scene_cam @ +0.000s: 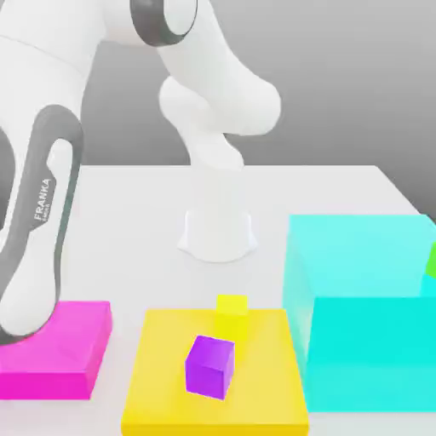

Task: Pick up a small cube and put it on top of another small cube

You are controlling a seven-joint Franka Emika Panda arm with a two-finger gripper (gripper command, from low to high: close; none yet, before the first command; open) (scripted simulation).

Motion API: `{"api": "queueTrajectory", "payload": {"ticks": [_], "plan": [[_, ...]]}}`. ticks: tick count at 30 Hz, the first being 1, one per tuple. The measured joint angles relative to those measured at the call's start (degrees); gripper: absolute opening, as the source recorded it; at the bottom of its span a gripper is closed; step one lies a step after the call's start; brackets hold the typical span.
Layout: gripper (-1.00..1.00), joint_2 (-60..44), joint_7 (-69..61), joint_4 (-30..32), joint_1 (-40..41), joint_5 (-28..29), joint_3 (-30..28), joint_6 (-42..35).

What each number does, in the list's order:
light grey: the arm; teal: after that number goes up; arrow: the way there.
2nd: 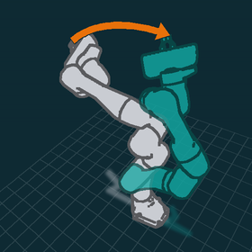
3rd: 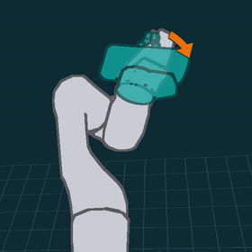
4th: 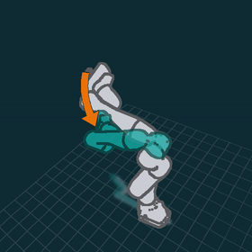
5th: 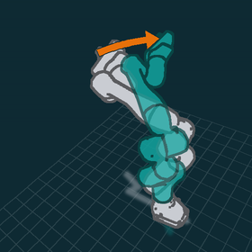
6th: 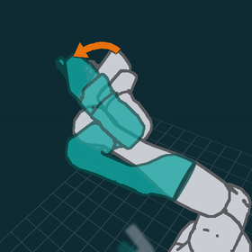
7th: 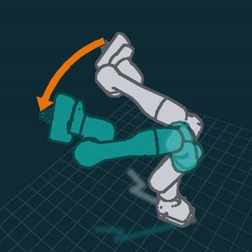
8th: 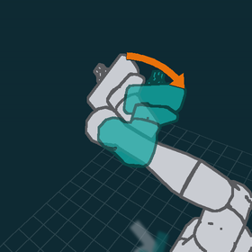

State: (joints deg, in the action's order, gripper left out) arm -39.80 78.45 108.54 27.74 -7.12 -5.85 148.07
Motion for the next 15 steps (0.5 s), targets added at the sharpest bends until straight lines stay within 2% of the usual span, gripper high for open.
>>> {"api": "queueTrajectory", "payload": {"ticks": [4, 8, 15], "plan": [[-1.0, 0.0, -0.1, 0.0, 0.0, -0.1, 0.0, 0.0], [-1.0, 7.0, 0.4, 2.2, -1.2, 0.9, -0.8, -4.8], [-1.0, 21.6, -1.2, 13.6, -8.7, 4.8, 3.6, -7.7]]}}
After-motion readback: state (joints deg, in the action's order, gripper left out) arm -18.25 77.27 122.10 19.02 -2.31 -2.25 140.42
